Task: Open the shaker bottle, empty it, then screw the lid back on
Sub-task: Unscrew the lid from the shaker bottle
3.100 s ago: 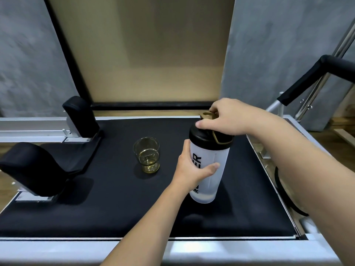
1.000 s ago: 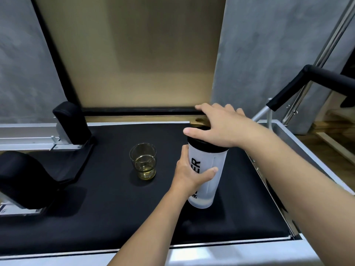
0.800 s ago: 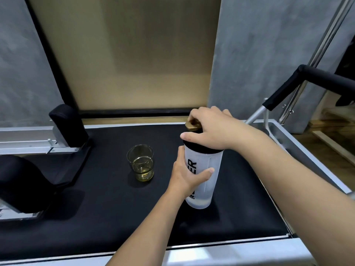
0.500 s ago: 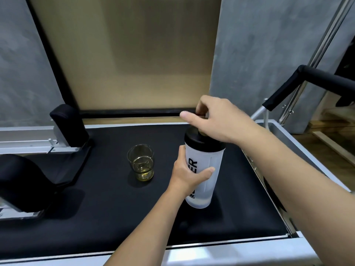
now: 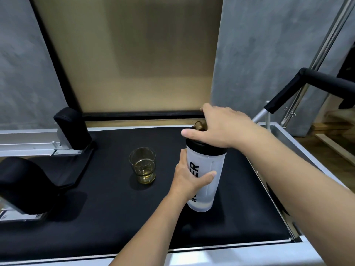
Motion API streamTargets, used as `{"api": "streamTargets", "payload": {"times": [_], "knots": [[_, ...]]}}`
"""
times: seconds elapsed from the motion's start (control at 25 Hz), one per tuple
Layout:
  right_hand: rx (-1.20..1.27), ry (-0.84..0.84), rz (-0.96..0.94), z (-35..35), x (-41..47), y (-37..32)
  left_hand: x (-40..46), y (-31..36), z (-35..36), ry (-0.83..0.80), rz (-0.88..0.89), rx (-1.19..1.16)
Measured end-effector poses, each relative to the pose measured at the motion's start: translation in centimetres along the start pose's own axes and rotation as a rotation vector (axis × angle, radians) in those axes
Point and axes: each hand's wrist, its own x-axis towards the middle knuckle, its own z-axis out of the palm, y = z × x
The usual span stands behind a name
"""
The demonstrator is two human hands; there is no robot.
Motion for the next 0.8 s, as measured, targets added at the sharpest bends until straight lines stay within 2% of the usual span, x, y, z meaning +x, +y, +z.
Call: {"api": "streamTargets", "payload": {"times": [0.04, 0.2, 0.36, 0.44, 0.6, 0.8], "knots": [[-0.034, -0.012, -0.018, 0.4, 0.1, -0.3, -0.1, 0.1, -0.1, -0.002, 0.005, 0.013], [0.173, -0.080, -0.166, 0.2, -0.2, 0.1, -0.2, 0.1, -0.3, 0.002, 0.006, 0.028], [0.072, -0.139, -0.119, 0.8, -0.5, 0.7, -0.1, 0.0, -0.3, -0.039, -0.021, 0.024], [0.221, -0.099, -0.159, 0.4, -0.4, 1.4, -0.3, 0.1, -0.3, -0.034, -0.019, 0.028], [0.562, 0.116, -0.159, -0.8, -0.6, 3.6, -0.5, 0.3, -0.7, -0.017, -0.025, -0.017], [0.652, 0.123, -0.100, 0.9, -1.2, 5.8, -1.3, 0.7, -0.9, -0.024, -0.006, -0.052]]}}
